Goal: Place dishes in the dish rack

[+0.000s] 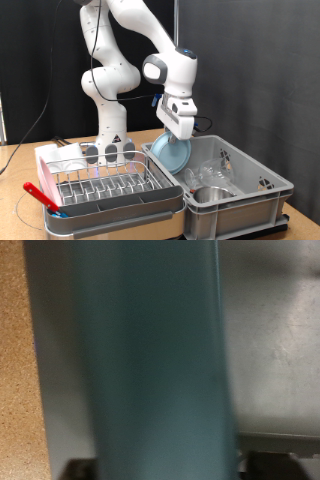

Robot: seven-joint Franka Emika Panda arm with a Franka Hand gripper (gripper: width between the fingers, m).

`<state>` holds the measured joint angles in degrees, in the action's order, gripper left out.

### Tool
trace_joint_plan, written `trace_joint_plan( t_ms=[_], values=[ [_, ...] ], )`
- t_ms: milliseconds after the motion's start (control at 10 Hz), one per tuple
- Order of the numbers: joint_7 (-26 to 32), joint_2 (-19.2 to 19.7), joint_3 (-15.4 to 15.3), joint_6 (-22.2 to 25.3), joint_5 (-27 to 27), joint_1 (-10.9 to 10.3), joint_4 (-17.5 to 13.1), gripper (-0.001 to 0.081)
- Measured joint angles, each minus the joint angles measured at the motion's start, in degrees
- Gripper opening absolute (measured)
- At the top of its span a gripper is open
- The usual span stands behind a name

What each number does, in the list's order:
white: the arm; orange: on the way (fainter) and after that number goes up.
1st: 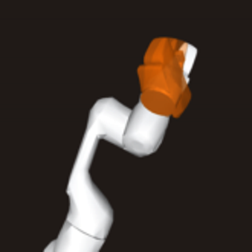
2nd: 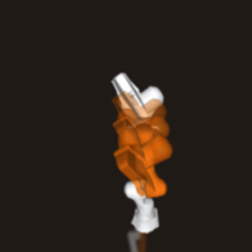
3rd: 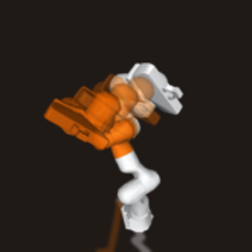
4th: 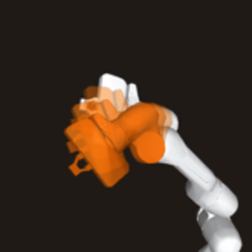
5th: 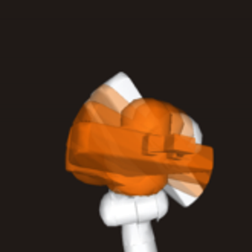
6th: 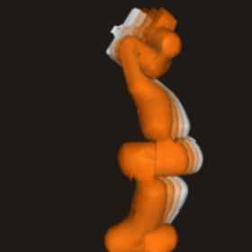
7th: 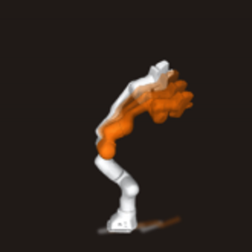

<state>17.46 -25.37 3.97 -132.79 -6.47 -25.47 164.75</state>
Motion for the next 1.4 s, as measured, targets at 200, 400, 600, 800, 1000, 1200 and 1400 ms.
trace_joint_plan(
  t_ms=[200, 400, 600, 800, 1000, 1200, 1400],
  values=[
    [-0.32, 0.08, 0.01, -3.53, -0.37, 1.17, -0.17, 0.0100],
    [-1.13, 0.01, -0.03, -7.11, -1.64, 3.12, -0.65, 0.0080],
    [-1.16, -0.86, 0.21, -9.41, -1.99, 5.46, -2.39, 0.0047],
    [-0.71, -3.30, 0.97, -10.05, -1.99, 7.21, -4.53, 0.0046],
    [1.92, -6.39, 2.08, -0.85, -1.28, 7.46, -7.72, 0.0039],
    [2.98, -7.20, 2.39, 3.54, -0.75, 7.16, -9.32, 0.0039],
    [-9.17, -7.50, -1.98, -5.00, -6.00, 10.89, -5.89, 0.0039]
  ],
)
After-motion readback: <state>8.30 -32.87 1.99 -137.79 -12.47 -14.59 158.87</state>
